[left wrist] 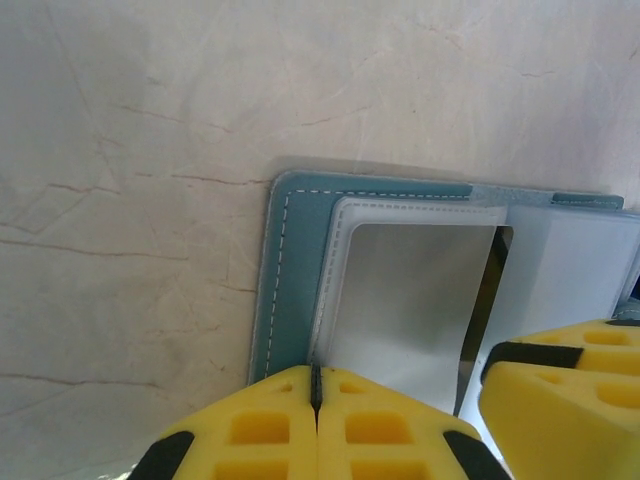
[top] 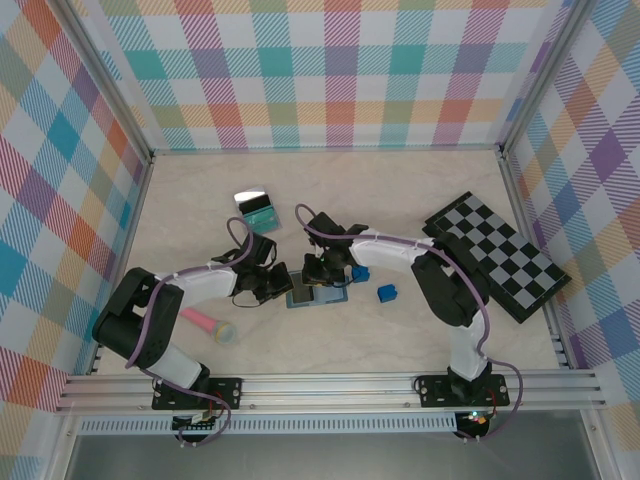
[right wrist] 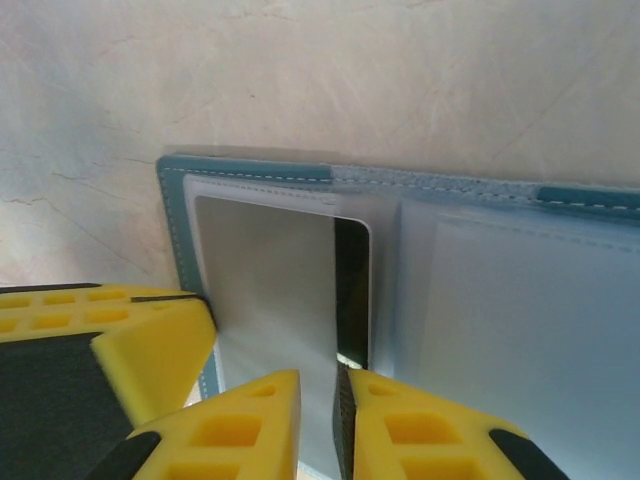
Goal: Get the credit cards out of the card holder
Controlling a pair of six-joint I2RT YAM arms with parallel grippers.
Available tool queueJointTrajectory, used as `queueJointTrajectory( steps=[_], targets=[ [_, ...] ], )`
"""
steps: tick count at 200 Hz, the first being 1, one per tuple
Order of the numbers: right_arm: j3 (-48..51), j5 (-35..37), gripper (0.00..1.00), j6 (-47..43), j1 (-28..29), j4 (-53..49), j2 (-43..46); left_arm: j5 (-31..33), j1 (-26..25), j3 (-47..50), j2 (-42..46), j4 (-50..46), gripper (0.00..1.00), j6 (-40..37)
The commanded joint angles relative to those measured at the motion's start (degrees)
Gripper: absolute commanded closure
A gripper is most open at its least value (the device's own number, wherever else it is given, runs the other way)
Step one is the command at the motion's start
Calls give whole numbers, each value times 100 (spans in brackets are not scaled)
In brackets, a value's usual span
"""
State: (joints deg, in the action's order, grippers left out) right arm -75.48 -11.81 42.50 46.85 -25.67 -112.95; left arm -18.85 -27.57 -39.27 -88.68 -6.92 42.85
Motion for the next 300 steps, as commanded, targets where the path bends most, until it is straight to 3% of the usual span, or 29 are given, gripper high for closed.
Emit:
queueJointTrajectory(
  steps=[1, 181, 258, 300],
  targets=[
    [-132, 43, 81, -144, -44, -200, -150, 116, -48, -9, -151, -19, 96, 27],
    [20, 654, 79, -176, -91, -359, 53, 435, -44, 140, -228, -90, 100, -20],
    [39, -269, 81, -365, -87, 98, -113, 350, -46, 95, -269, -64, 100, -17],
    [51, -296, 84, -392, -88, 124, -96, 330, -46, 97, -283, -56, 100, -7]
  ],
)
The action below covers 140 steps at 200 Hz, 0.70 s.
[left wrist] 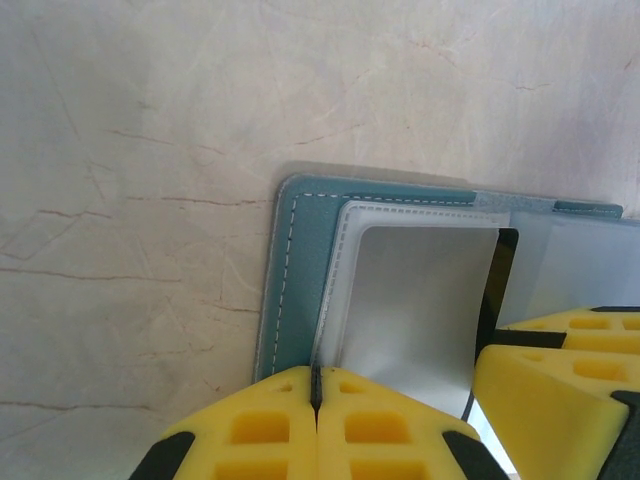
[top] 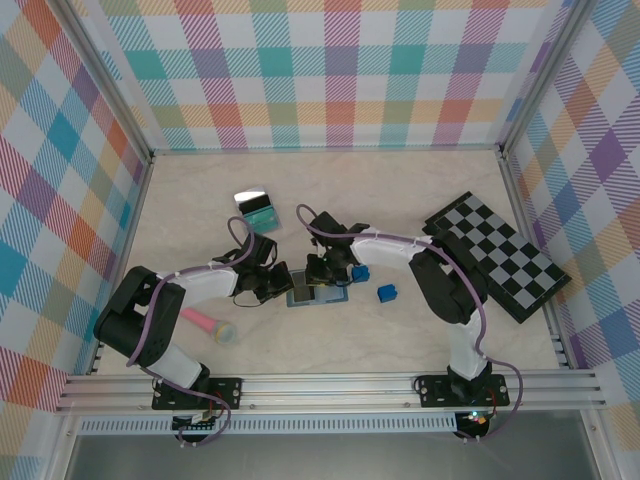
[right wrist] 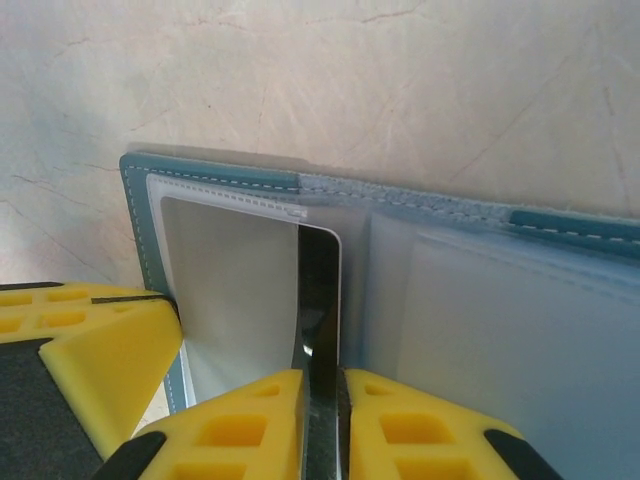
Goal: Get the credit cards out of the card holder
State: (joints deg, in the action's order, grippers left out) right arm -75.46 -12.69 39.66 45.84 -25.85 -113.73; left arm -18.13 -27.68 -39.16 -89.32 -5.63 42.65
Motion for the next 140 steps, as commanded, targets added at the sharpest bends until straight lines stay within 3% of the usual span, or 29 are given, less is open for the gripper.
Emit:
queueJointTrajectory(
  steps=[1, 38, 68, 94, 140],
  targets=[
    [49, -208, 84, -108, 12, 137, -17, 257, -35, 85, -219, -184, 100, 14],
    [91, -155, 91, -130, 10, 151, 52, 291, -33, 101, -149, -184, 99, 21],
    [169, -48, 100, -134, 7, 172, 170, 361, -34, 110, -48, -267, 93, 66],
    [245, 136, 100, -187, -17, 100, 318, 391, -34, 110, 65, -323, 84, 136],
    [444, 521, 100, -169, -26, 40, 465, 316, -35, 75, 108, -309, 83, 157]
  ],
)
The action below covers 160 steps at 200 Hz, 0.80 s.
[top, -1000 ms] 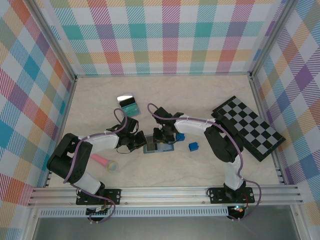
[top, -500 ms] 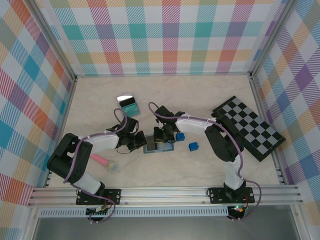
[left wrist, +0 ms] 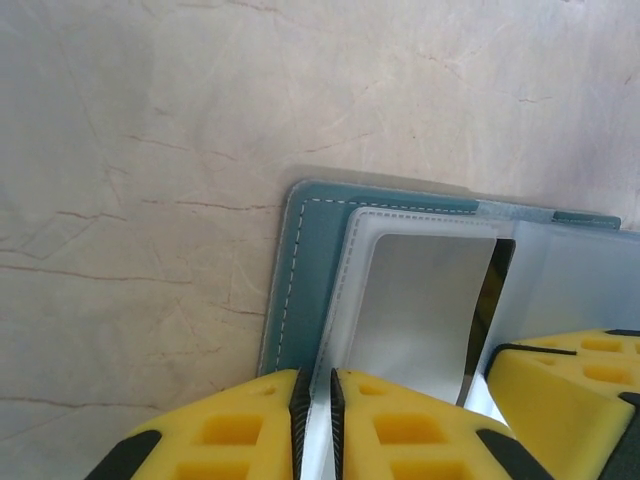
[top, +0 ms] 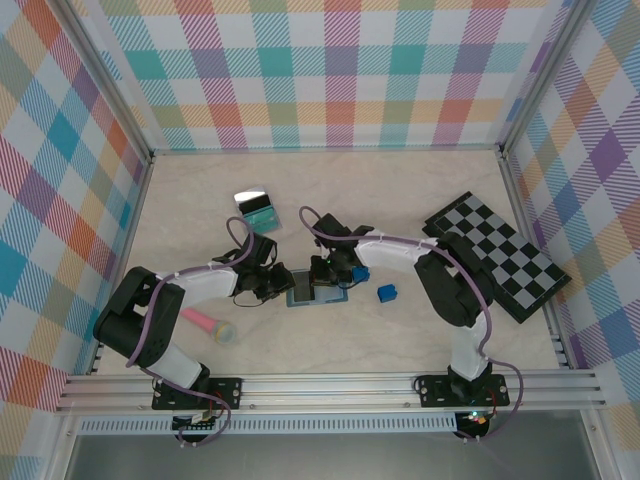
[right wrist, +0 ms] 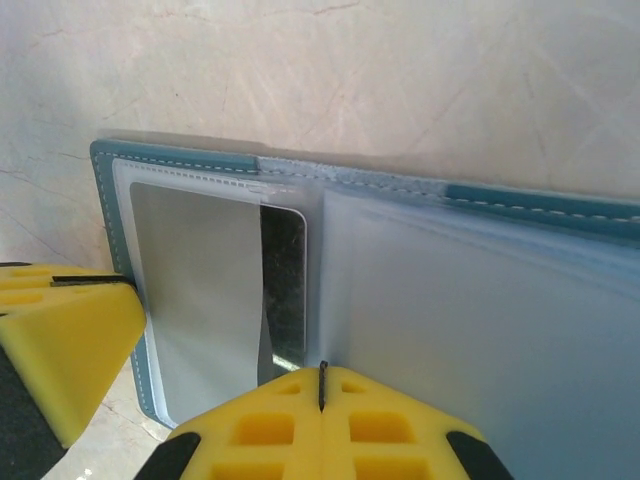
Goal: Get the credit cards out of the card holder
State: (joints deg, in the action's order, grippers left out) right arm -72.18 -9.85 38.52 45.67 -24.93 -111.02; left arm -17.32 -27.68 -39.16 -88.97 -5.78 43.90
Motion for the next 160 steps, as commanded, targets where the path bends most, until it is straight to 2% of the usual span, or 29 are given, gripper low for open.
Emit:
queueJointTrajectory(
  steps=[1, 32, 56, 81, 160],
  targets=[
    [117, 237, 100, -56, -7, -49, 190, 232, -31, 75, 73, -293, 83, 32],
    [70, 37, 100, -12, -9, 12, 91, 203, -33, 50, 51, -274, 88, 18],
    [29, -264, 85, 40, -7, 156, -10, 225, -35, 74, -14, -282, 92, 37],
    [-45, -396, 80, 68, -14, 182, -125, 251, -31, 100, -69, -301, 94, 44],
    [-119, -804, 80, 68, -14, 387, -345, 227, -36, 136, -112, -288, 95, 33]
  ],
)
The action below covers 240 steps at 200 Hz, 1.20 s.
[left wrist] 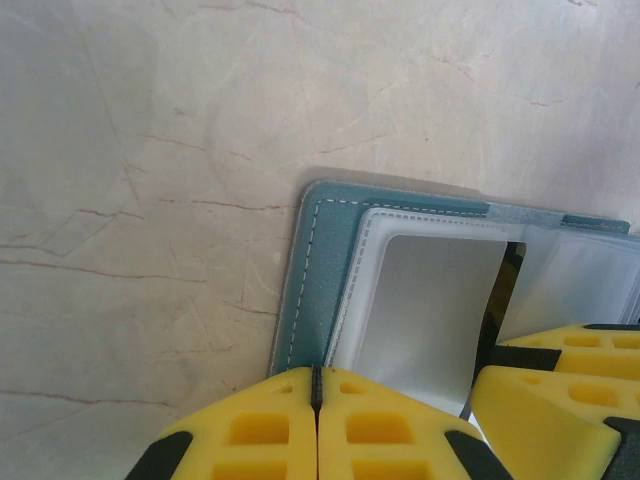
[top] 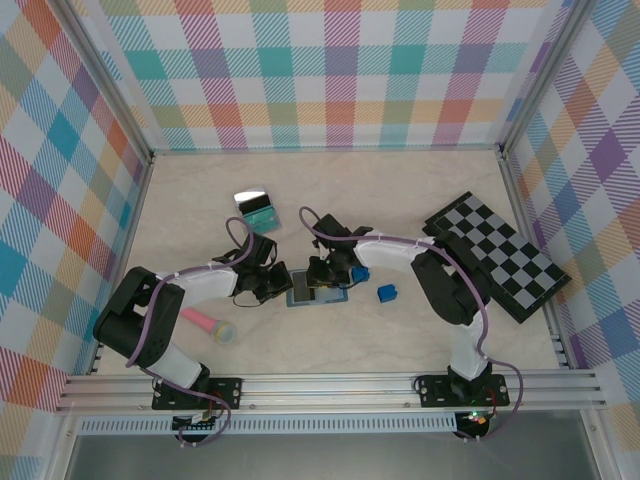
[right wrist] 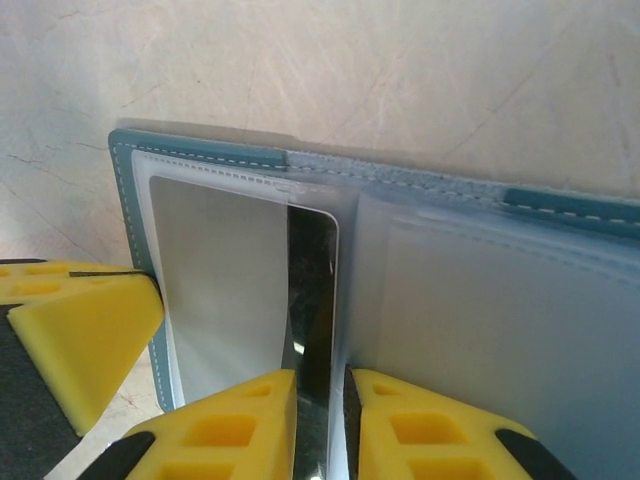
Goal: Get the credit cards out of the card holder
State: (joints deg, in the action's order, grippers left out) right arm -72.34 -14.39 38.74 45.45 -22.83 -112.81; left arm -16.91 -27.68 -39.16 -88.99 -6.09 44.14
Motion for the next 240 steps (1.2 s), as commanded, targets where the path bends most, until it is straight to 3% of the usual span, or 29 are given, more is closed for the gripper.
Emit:
queueJointTrajectory(
  steps=[1, 61, 105, 133, 198, 240],
  targets=[
    [-100, -360, 80, 46, 12, 188, -173, 187, -36, 136, -110, -255, 95, 13],
    [-19, -549, 89, 133, -45, 464, -141, 170, -35, 180, -127, -219, 96, 19],
    [282, -339, 100, 136, -167, 430, 198, 293, -35, 140, 26, -390, 87, 3],
    [503, -258, 100, 72, -268, 367, 419, 320, -28, 89, 148, -463, 82, -10],
    [620, -224, 100, 32, -344, 294, 583, 132, -36, -150, 361, -486, 82, -104],
    [882, 182, 100, 29, -388, 295, 1034, 47, -9, -188, 538, -454, 78, -103]
  ],
)
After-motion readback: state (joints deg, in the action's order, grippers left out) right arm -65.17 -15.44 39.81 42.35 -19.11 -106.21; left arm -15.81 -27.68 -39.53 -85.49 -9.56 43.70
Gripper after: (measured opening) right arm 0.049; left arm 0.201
